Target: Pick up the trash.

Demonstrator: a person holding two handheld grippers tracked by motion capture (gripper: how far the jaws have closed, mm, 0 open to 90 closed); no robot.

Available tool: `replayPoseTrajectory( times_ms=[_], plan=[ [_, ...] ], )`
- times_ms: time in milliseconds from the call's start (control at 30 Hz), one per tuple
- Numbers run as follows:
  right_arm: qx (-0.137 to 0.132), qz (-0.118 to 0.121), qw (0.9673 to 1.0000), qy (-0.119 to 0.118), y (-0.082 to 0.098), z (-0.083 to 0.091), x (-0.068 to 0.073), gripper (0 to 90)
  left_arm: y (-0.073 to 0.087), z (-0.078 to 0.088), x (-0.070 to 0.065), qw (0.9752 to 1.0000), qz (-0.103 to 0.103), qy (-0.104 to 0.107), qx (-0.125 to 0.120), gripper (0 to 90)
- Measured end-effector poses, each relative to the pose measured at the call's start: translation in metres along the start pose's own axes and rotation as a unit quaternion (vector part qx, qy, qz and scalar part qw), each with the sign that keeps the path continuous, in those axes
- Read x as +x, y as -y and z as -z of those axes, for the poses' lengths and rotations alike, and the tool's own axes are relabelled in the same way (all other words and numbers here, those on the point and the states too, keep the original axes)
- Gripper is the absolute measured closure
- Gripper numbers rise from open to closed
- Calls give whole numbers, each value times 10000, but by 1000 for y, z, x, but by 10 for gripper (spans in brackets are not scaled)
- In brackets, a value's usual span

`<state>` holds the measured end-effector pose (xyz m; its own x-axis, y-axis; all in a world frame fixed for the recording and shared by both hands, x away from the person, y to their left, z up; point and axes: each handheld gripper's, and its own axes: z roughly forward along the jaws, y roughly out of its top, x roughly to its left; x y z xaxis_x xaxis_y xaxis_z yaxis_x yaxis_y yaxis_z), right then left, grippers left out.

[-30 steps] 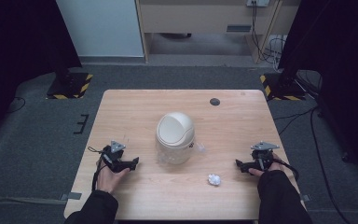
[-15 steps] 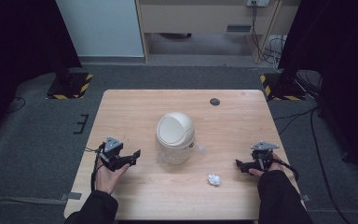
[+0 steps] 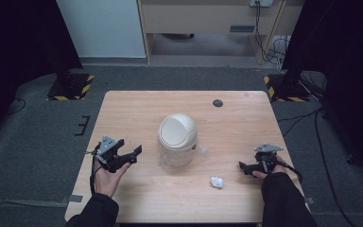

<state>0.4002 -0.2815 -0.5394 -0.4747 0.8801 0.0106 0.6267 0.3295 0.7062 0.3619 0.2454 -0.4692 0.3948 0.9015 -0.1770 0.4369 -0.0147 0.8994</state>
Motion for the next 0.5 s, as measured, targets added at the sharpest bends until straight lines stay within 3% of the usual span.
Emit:
replayPoseTrajectory(
  times_ms=[267,500],
  plan=[
    [0,-1,10000,2,0,0,0,7,-7,8,-1,9996,134,39,-247,184],
    [-1,0,10000,2,0,0,0,7,-16,14,-5,9981,310,206,-500,183]
  ],
)
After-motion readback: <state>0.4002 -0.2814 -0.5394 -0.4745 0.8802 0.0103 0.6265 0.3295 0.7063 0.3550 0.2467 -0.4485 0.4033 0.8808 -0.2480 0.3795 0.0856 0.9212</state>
